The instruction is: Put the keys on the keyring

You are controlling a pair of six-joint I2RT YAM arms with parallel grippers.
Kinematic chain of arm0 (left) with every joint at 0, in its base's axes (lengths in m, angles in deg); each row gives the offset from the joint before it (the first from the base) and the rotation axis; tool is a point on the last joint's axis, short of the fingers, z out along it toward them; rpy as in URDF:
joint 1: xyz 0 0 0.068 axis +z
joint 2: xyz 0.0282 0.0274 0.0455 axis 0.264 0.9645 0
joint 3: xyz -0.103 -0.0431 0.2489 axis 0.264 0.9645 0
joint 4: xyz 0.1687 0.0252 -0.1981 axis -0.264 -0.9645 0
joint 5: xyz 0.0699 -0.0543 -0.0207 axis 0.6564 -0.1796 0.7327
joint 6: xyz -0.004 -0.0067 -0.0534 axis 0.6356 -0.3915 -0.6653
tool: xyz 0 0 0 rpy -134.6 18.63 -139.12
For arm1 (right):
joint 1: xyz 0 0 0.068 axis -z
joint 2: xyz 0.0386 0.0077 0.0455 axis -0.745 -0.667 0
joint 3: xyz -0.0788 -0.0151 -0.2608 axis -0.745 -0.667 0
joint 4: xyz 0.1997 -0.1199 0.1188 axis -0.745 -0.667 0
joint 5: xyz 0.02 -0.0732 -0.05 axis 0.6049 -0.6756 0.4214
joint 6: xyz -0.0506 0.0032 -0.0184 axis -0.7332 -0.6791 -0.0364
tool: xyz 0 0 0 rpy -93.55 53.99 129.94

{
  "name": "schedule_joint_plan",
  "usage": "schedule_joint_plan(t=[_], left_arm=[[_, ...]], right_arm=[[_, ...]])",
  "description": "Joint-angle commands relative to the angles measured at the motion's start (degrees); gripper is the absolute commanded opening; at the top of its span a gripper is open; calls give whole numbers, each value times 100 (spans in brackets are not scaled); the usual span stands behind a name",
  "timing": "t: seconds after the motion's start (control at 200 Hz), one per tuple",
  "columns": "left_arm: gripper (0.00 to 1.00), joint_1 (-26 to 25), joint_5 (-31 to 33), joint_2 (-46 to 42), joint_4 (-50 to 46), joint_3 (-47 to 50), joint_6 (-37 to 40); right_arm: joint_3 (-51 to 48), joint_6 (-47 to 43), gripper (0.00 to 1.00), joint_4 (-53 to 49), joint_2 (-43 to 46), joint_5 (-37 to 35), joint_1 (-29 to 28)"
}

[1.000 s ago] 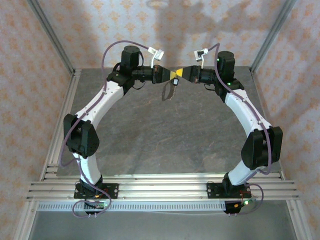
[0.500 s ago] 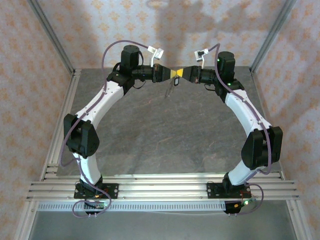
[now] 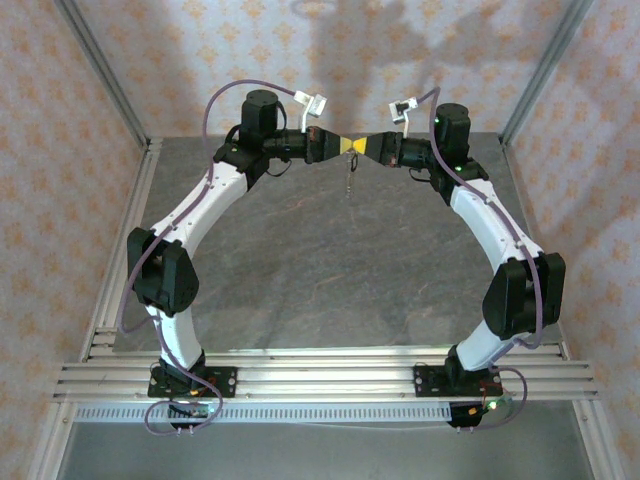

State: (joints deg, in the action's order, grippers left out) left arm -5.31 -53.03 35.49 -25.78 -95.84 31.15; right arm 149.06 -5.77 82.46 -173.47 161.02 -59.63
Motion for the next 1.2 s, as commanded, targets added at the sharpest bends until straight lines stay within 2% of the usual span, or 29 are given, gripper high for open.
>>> schedule_joint_plan(t=[0.0, 0.3, 0.41, 0.591, 0.676, 0.781, 0.856, 1.061, 1.196], left_arm=[[8, -55, -55, -13, 337, -53, -7], [10, -170, -60, 82, -12, -218, 245], [0, -187, -8, 101, -7, -241, 236], [0, -247, 66, 85, 81, -179, 194], [0, -280, 257, -28, 412, 40, -1], [0, -284, 691, -263, 1177, 533, -462], [0, -284, 945, -435, 1645, 870, -748], [0, -284, 1338, -804, 2764, 1604, -1487], [0, -284, 1484, -982, 3231, 1922, -1821]], right_arm=[[-34, 50, 0, 343, -10, 36, -13], [-43, 152, 0, 459, -19, 33, -9], [-62, 149, 0, 459, -13, 20, -14], [-109, 250, 0, 554, 65, -45, -12], [-129, 290, 0, 543, 130, -186, -10], [-217, 377, 21, 591, 348, -567, 2], [-320, 406, 29, 567, 567, -962, 51], [-1248, 934, 35, 1265, 1322, -1857, 389], [-2018, 936, 40, 1666, 1809, -1909, 399]])
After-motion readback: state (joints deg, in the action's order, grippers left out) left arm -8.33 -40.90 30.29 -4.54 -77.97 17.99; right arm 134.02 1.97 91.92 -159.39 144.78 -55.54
